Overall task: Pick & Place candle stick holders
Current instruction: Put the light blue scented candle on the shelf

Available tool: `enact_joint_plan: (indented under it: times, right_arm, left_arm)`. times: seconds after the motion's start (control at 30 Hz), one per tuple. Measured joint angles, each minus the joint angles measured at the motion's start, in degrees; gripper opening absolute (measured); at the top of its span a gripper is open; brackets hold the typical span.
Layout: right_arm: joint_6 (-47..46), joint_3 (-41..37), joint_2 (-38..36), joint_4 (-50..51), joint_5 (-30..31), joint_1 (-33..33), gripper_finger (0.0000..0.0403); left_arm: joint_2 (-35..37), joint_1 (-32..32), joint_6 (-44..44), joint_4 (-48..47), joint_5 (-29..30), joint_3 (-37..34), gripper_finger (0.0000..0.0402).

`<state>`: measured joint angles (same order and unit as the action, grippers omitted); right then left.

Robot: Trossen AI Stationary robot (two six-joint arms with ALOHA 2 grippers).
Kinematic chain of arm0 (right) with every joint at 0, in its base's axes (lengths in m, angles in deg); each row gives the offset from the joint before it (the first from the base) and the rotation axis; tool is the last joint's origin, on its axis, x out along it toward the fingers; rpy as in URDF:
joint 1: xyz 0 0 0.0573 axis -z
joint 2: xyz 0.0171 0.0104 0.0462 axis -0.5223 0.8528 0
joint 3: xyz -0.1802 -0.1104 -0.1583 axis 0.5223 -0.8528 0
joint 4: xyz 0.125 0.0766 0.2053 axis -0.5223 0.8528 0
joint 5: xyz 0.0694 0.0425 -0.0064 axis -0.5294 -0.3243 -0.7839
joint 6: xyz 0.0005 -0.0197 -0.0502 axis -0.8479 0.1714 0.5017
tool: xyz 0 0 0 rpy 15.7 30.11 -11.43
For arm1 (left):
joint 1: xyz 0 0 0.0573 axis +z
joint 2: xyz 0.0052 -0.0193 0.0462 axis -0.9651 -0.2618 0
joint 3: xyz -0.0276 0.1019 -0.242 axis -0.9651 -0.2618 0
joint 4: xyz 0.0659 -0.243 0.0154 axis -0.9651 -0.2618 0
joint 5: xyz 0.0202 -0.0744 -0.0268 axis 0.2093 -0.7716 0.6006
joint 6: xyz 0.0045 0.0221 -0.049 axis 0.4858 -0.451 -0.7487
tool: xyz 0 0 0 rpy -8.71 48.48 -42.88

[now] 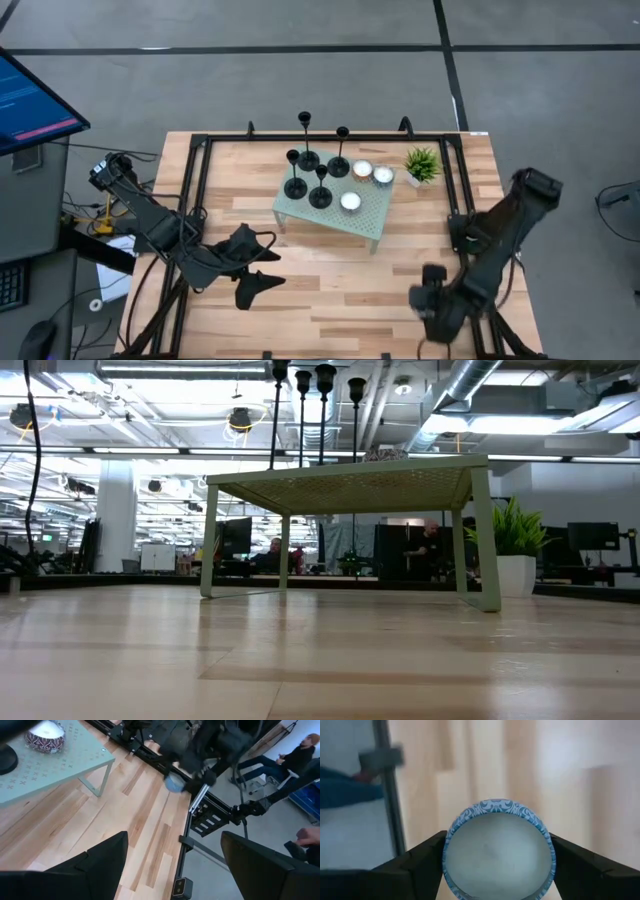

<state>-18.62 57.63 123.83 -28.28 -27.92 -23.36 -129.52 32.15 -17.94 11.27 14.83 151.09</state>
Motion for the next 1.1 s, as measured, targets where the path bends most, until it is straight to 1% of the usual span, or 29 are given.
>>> enact_joint_plan:
  times: [0.1, 0.2, 0.27, 0.4, 0.57, 0.67, 0.8, 0.9, 1.1]
  right_arm:
    - [3.48, 0.29, -5.81, 5.88, 2.58, 5.01, 0.0292]
    - [7.41, 0.9, -11.31, 9.3, 4.65, 11.88, 0.0293]
    - [10.16, 0.96, -14.33, 11.19, 4.44, 17.29, 0.0293]
    - [16.3, 1.02, -18.55, 11.29, 2.8, 28.08, 0.0294]
    - [25.23, 1.04, -21.19, 9.48, 1.29, 38.56, 0.0294]
    - [28.63, 1.04, -21.43, 8.0, -1.18, 43.67, 0.0294]
    - [32.17, 1.48, -20.24, 5.65, -4.04, 48.14, 0.0294]
    - [34.79, 3.66, -17.69, 5.57, -5.6, 49.91, 0.0294]
    - [38.73, 9.37, -10.35, 7.33, -5.37, 51.32, 0.0295]
  left_arm:
    - [0.0, 0.0, 0.0, 0.04, 0.01, 0.0, 0.032]
    - [0.0, 0.0, 0.0, 0.08, 0.01, 0.0, 0.032]
    - [0.0, 0.0, 0.0, 0.08, 0.01, 0.0, 0.032]
    - [0.0, 0.0, 0.0, 0.1, 0.01, 0.0, 0.032]
    - [0.07, 0.0, 0.0, 0.13, 0.01, 0.0, 0.032]
    - [0.17, 0.0, 0.0, 0.38, 0.01, 0.0, 0.032]
    - [0.17, 0.0, 0.0, 0.36, 0.01, 0.0, 0.032]
    - [0.17, -0.02, 0.0, 0.35, 0.01, 0.0, 0.032]
    - [0.17, -0.02, 0.0, 0.36, 0.01, 0.0, 0.032]
